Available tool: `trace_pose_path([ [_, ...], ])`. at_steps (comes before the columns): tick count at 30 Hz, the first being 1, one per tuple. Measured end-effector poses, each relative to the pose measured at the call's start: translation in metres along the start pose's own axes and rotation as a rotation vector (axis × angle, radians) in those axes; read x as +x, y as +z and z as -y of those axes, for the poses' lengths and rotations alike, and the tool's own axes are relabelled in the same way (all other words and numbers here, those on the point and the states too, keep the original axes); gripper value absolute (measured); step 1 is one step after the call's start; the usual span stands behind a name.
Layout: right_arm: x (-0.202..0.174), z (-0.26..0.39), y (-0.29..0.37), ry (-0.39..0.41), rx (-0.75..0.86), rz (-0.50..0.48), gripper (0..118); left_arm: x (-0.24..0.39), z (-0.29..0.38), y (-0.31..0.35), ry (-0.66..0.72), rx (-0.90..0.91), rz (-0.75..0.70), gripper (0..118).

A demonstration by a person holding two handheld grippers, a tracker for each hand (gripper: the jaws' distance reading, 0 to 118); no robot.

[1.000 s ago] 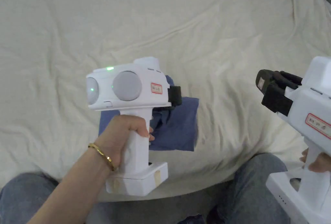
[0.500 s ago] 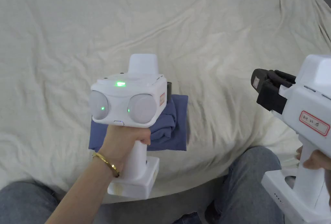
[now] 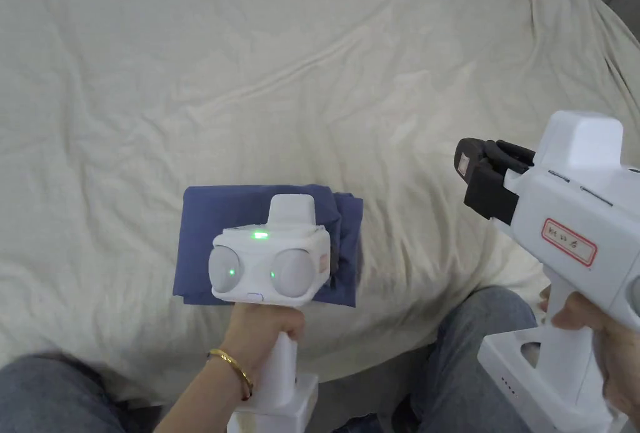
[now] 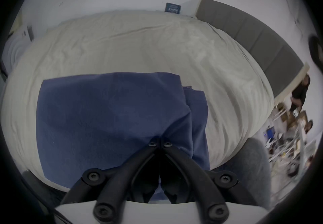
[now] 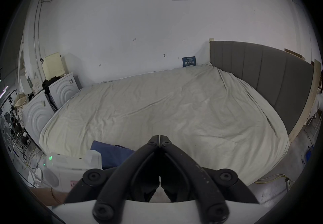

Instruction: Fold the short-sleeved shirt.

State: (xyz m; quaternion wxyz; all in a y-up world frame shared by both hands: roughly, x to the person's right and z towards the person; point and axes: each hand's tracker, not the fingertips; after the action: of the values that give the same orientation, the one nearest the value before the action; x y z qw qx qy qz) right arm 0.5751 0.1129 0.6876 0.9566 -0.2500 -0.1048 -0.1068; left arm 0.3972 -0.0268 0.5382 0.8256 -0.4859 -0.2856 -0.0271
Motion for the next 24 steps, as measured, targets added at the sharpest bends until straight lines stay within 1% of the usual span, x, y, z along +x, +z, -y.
trace_pose_path([
  [2, -0.005, -0.003, -0.001, 0.004, 0.007, -0.011, 2, -0.009, -0.011, 0.009, 0.059, -0.012, 0.041, 1],
  [3, -0.007, -0.004, -0.001, 0.005, 0.01, -0.018, 2, -0.014, -0.014, 0.019, 0.081, 0.017, 0.046, 1],
  [6, -0.017, -0.009, -0.003, 0.011, 0.022, -0.045, 2, -0.025, -0.022, 0.059, 0.096, 0.241, 0.003, 1],
  [7, -0.022, -0.011, -0.006, 0.021, 0.022, -0.059, 2, -0.028, -0.024, 0.074, 0.089, 0.32, -0.023, 1],
  [9, -0.035, -0.012, -0.014, 0.029, 0.025, -0.063, 2, -0.033, -0.024, 0.097, 0.034, 0.448, -0.125, 1],
  [11, -0.052, -0.009, -0.024, 0.048, 0.024, -0.093, 2, -0.036, -0.02, 0.111, -0.069, 0.538, -0.262, 1],
  [13, -0.069, -0.001, -0.04, 0.052, 0.011, -0.116, 2, -0.042, -0.015, 0.117, -0.116, 0.589, -0.352, 1],
  [17, -0.1, 0.031, -0.093, 0.056, -0.133, -0.157, 2, -0.06, -0.007, 0.127, -0.11, 0.574, -0.375, 1],
  [19, -0.109, 0.05, -0.12, 0.067, -0.207, -0.123, 2, -0.067, -0.001, 0.129, -0.108, 0.565, -0.388, 1],
  [21, -0.116, 0.069, -0.144, 0.106, -0.285, -0.054, 2, -0.073, 0.003, 0.131, -0.094, 0.552, -0.401, 1],
  [23, -0.117, 0.084, -0.16, 0.115, -0.351, 0.018, 2, -0.079, 0.007, 0.132, -0.086, 0.551, -0.403, 2],
  [24, -0.114, 0.092, -0.166, 0.102, -0.373, 0.038, 2, -0.081, 0.008, 0.132, -0.085, 0.552, -0.41, 7],
])
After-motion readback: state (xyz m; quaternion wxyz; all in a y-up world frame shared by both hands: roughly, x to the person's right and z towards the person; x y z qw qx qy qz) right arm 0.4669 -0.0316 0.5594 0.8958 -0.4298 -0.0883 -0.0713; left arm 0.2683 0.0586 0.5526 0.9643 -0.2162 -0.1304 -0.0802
